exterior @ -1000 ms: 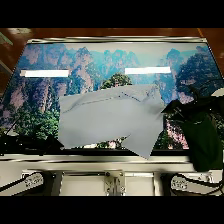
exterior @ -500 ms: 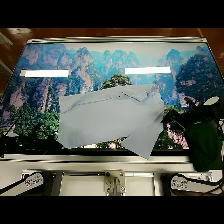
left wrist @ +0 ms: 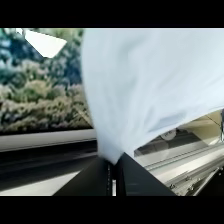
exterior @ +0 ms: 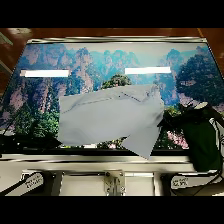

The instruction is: Fold the shirts.

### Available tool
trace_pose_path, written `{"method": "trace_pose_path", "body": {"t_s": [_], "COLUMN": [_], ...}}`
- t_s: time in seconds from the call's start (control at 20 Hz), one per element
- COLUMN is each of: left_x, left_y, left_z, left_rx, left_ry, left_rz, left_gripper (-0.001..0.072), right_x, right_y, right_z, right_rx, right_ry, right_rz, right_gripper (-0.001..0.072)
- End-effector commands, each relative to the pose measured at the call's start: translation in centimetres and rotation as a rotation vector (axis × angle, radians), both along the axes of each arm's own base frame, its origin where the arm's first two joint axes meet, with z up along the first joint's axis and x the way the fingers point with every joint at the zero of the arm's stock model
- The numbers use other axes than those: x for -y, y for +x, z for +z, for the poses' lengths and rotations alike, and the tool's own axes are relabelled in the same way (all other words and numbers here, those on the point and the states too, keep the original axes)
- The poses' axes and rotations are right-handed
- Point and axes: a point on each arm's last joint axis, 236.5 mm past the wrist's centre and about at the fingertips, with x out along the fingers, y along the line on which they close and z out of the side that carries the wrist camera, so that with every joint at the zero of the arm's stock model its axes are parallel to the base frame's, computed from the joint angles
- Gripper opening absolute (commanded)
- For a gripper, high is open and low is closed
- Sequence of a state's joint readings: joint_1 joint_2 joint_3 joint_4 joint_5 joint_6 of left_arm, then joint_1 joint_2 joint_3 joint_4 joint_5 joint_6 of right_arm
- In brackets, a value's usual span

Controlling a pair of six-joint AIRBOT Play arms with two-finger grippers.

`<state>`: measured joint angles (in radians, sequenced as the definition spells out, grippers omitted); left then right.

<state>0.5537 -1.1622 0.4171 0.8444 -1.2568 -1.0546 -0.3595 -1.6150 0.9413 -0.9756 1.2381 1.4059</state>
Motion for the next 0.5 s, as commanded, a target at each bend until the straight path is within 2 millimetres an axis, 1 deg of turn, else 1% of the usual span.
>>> {"method": "trace_pose_path", "body": {"t_s": [0.0, 0.05, 0.1, 0.15, 0.2, 0.25, 0.3, 0.35, 0.4, 0.45], "left_x": [-1.1, -1.8, -2.8, -4.0, -5.1, -6.2, -7.1, -7.5, -7.7, -7.2], "left_y": [2.1, 3.3, 5.1, 7.0, 9.0, 11.0, 12.7, 13.6, 13.6, 12.5], "left_z": [2.2, 3.7, 5.6, 8.2, 11.7, 16.6, 22.6, 29.3, 36.8, 45.3], "left_rx": [0.06, 0.107, 0.175, 0.26, 0.363, 0.5, 0.656, 0.82, 1.001, 1.205], "left_ry": [0.025, 0.045, 0.081, 0.131, 0.192, 0.283, 0.394, 0.502, 0.617, 0.745], "left_rz": [-0.002, -0.015, -0.023, -0.029, -0.042, -0.057, -0.073, -0.071, -0.048, -0.011], "left_gripper": [0.0036, 0.0035, 0.0035, 0.0034, 0.0034, 0.0034, 0.0034, 0.0034, 0.0035, 0.0035], "right_x": [-1.4, -2.0, -2.3, -2.5, -2.4, -2.4, -2.4, -2.2, -2.1, -2.1], "right_y": [0.3, 1.1, 2.0, 3.2, 4.8, 6.5, 8.1, 8.9, 8.8, 7.5], "right_z": [0.0, 1.0, 2.8, 5.3, 8.9, 13.4, 19.4, 26.4, 33.6, 42.0], "right_rx": [0.03, 0.101, 0.182, 0.278, 0.394, 0.517, 0.678, 0.861, 1.05, 1.277], "right_ry": [0.009, 0.017, 0.015, 0.004, -0.027, -0.054, -0.1, -0.18, -0.272, -0.395], "right_rz": [0.054, 0.11, 0.176, 0.239, 0.288, 0.296, 0.297, 0.3, 0.294, 0.281], "right_gripper": [0.0067, 0.0067, 0.0066, 0.0067, 0.0066, 0.0067, 0.0067, 0.0067, 0.0067, 0.0068]}}
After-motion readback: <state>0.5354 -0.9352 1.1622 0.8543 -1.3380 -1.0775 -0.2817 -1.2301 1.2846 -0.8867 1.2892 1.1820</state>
